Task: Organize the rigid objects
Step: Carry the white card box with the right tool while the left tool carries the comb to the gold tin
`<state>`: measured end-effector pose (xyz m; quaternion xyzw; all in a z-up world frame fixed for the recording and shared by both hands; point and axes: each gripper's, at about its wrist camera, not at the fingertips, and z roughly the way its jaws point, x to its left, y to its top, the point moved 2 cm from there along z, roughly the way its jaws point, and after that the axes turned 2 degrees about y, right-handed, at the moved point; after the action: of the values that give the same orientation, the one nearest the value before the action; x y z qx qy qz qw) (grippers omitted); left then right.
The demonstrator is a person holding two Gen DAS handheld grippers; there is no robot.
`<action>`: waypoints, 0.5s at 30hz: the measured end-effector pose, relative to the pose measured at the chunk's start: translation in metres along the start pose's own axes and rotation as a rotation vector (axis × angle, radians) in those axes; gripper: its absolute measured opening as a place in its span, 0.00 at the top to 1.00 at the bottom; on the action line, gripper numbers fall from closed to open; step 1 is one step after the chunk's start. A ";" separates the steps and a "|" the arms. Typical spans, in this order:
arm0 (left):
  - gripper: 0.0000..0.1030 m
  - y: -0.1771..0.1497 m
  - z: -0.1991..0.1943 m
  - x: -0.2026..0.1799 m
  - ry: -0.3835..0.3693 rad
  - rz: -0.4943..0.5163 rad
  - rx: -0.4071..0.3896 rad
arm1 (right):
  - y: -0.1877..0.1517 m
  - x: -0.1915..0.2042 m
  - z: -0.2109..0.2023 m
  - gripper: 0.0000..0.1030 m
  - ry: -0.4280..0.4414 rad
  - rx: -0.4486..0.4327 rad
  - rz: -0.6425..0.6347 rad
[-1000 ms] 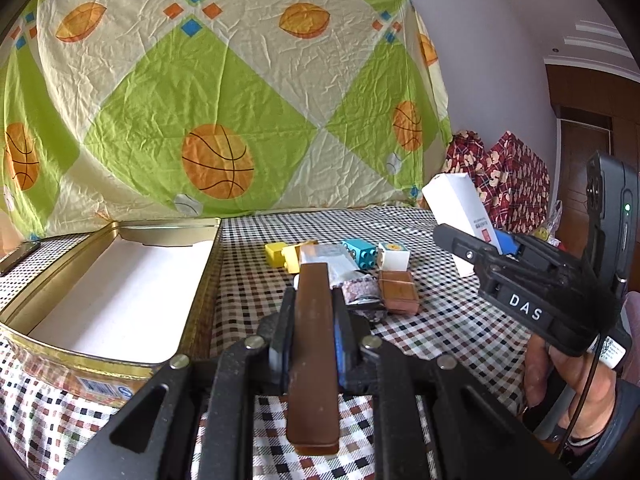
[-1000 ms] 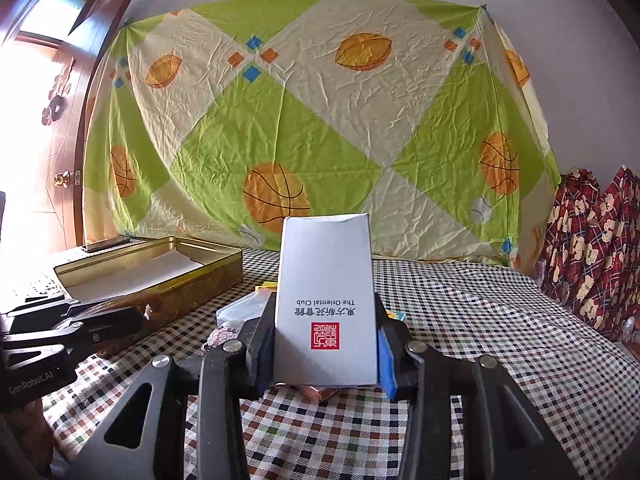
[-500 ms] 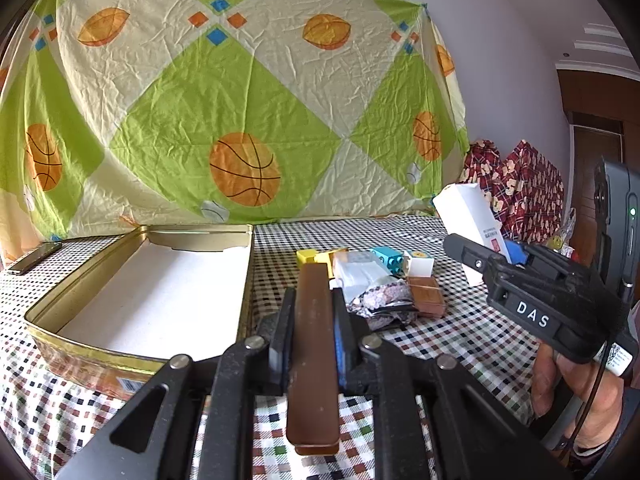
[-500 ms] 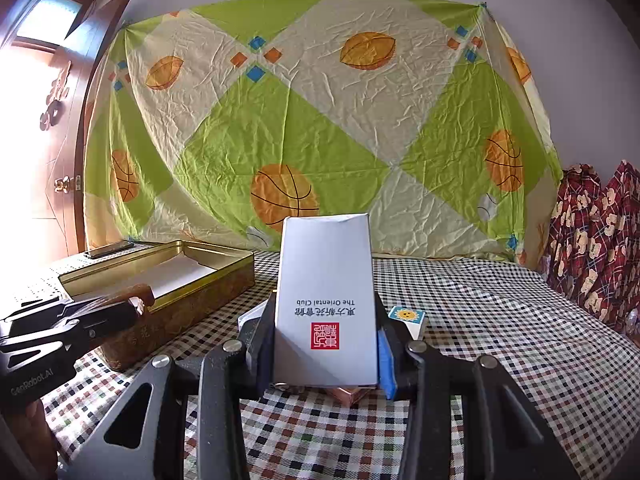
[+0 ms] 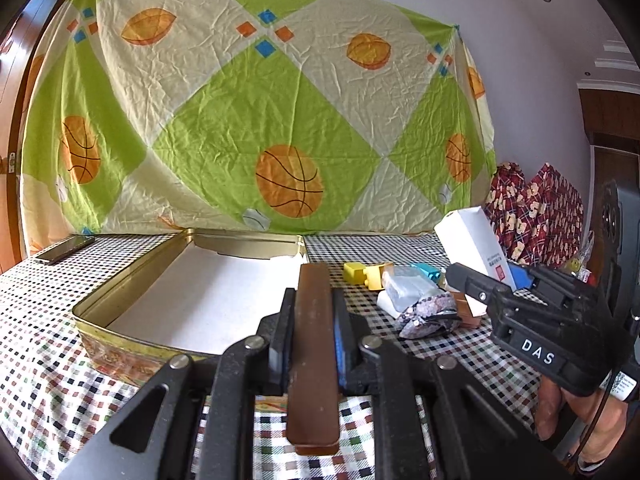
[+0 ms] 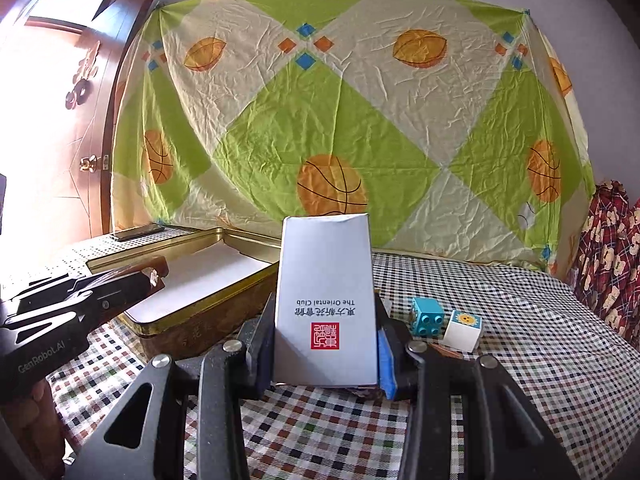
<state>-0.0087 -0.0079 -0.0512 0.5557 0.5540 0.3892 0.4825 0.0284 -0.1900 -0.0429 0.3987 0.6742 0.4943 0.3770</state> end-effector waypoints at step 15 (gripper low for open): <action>0.87 0.001 -0.001 0.032 0.067 -0.044 0.024 | 0.004 0.037 0.014 0.58 0.067 0.043 -0.015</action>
<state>-0.0072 0.0244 -0.0533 0.5358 0.5864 0.3902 0.4656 0.0268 -0.1507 -0.0458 0.3848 0.6999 0.4899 0.3494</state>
